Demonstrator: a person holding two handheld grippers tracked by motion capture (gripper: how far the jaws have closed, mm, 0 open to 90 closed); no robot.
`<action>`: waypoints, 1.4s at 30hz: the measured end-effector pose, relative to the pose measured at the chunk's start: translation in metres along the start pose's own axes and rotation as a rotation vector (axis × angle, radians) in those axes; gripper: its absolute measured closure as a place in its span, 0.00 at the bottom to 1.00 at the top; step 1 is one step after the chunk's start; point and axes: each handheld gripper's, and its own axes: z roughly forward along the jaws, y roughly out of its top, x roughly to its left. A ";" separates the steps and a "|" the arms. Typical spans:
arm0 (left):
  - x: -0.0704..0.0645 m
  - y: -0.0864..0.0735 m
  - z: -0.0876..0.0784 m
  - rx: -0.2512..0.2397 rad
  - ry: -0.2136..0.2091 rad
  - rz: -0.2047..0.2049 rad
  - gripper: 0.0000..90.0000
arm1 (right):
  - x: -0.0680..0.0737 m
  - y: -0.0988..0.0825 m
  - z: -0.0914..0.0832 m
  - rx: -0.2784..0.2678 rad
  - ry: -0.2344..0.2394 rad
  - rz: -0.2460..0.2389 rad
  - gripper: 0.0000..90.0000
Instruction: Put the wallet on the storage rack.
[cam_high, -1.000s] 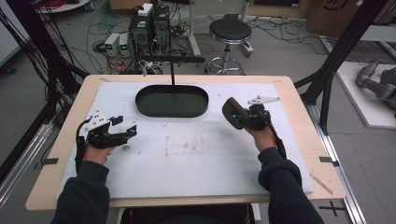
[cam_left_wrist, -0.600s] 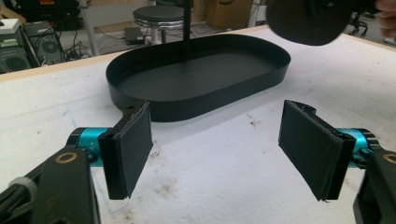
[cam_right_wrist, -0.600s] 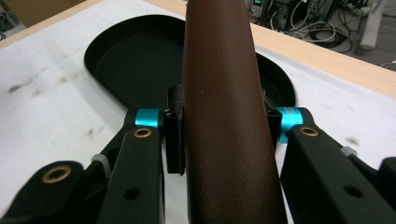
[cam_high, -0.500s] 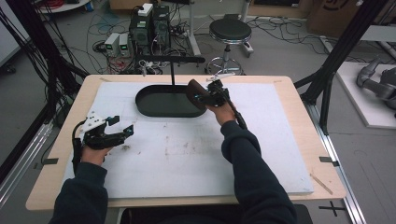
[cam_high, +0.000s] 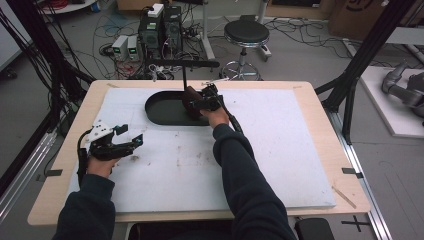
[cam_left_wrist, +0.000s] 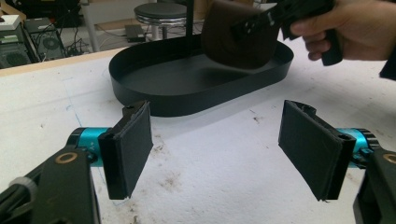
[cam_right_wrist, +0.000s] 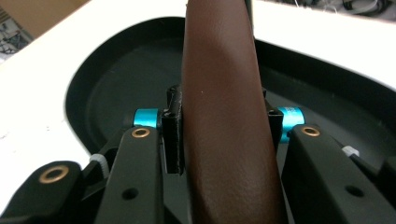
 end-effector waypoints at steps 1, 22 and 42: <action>0.000 0.000 0.000 0.000 -0.001 0.003 0.29 | -0.006 -0.004 0.004 0.013 -0.021 0.024 0.61; 0.001 0.000 -0.001 -0.027 0.009 -0.018 0.28 | -0.042 -0.021 -0.120 -0.045 -0.190 -0.084 0.33; -0.002 0.010 0.003 -0.071 0.053 -0.023 0.20 | -0.050 -0.130 -0.245 -0.158 -0.272 -0.193 0.24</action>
